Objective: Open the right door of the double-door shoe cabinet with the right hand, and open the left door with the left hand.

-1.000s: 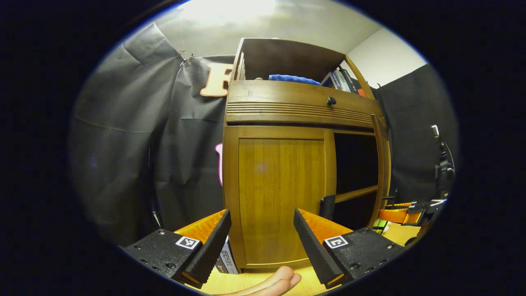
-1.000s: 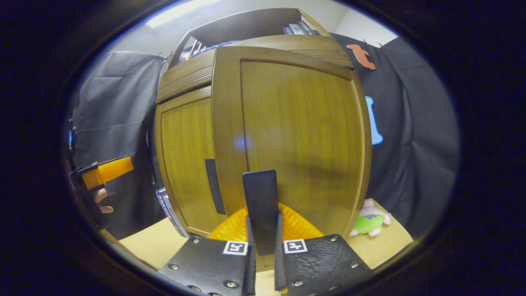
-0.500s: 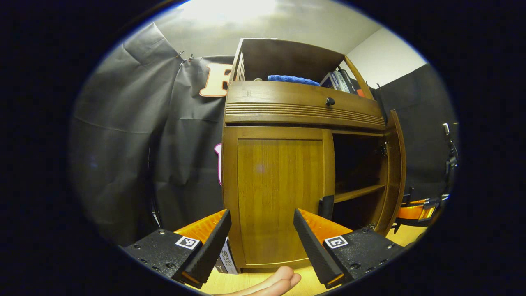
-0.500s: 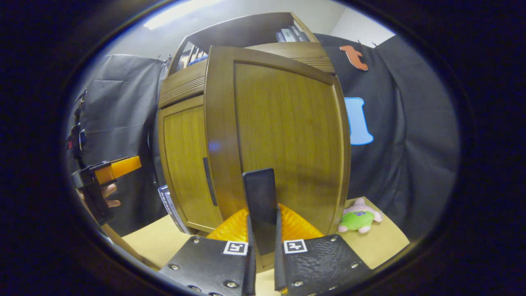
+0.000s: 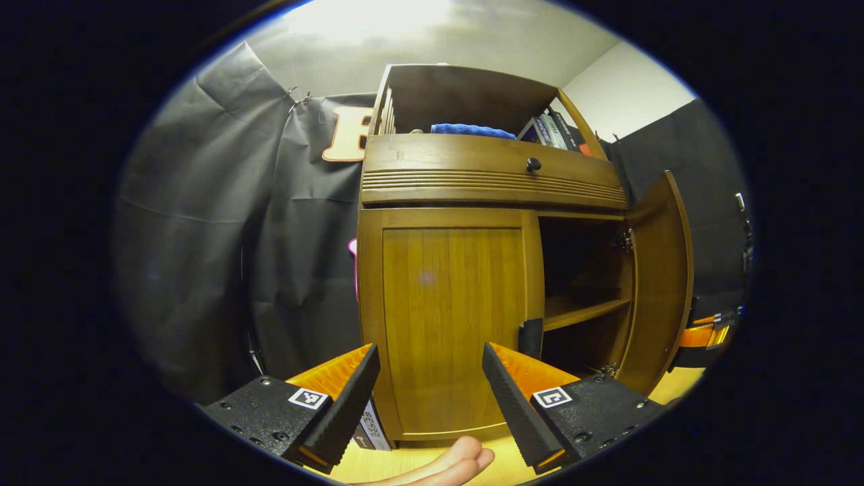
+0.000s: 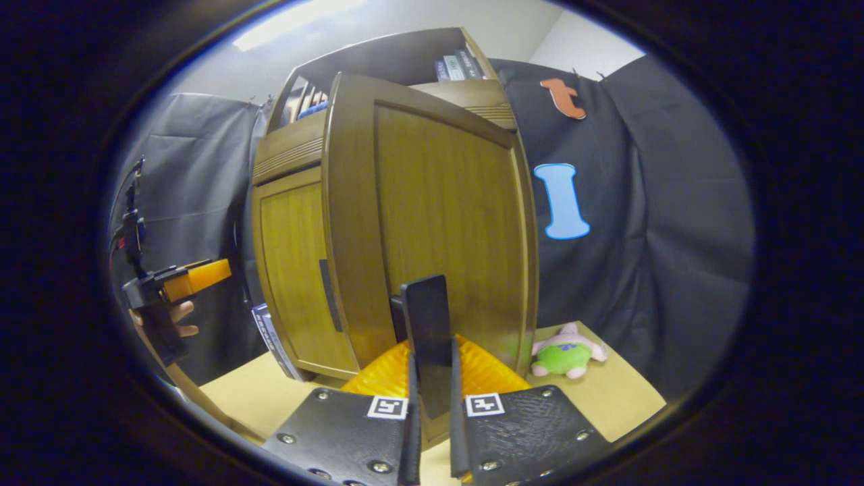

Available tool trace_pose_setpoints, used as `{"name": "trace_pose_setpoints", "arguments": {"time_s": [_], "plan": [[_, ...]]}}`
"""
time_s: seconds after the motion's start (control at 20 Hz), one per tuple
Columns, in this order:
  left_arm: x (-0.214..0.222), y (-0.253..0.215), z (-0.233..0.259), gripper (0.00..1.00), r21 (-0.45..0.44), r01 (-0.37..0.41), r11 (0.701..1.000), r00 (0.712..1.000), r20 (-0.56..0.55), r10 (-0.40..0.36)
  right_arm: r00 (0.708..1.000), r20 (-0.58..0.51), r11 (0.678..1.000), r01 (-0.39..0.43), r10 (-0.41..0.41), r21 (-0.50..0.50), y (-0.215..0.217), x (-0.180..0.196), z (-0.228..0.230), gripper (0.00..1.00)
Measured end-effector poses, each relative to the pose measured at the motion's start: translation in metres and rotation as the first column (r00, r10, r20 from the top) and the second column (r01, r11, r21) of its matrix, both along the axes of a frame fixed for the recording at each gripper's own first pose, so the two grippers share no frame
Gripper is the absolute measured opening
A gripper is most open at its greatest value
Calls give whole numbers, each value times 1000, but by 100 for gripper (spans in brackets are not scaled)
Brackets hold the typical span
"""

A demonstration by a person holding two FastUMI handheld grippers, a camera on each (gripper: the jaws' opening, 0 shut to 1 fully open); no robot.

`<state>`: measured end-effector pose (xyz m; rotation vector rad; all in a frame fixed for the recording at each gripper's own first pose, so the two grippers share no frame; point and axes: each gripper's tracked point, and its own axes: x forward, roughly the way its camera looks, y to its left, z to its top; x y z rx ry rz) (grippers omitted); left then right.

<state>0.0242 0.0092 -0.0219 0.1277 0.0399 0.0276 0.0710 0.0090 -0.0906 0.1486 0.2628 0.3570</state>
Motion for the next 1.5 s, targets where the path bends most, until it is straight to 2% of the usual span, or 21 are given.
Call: {"name": "trace_pose_setpoints", "arguments": {"time_s": [0.35, 0.5, 0.65, 0.85, 1.5], "plan": [[0, -8, -3, 92, 19, 10, 1000, 1000, -2, -10, 995, 29, 994, 96, -95, -53, -33, -12, -2, 17], [-1, -12, -4, 93, 30, 18, 999, 1000, -3, -18, 979, 106, 983, 179, -175, -31, -62, -9, 24, 16], [-2, -13, -3, 92, 29, 21, 999, 1000, 1, -21, 968, 112, 967, 236, -224, -101, -90, -8, 14, 16], [-2, -12, -2, 95, 29, 16, 999, 1000, 6, -16, 951, 118, 949, 297, -285, -107, -130, -9, 17, 10], [-5, -18, -5, 92, 39, 26, 999, 1000, 0, -26, 979, 101, 981, 182, -176, -61, -168, 3, 13, 10]]}}
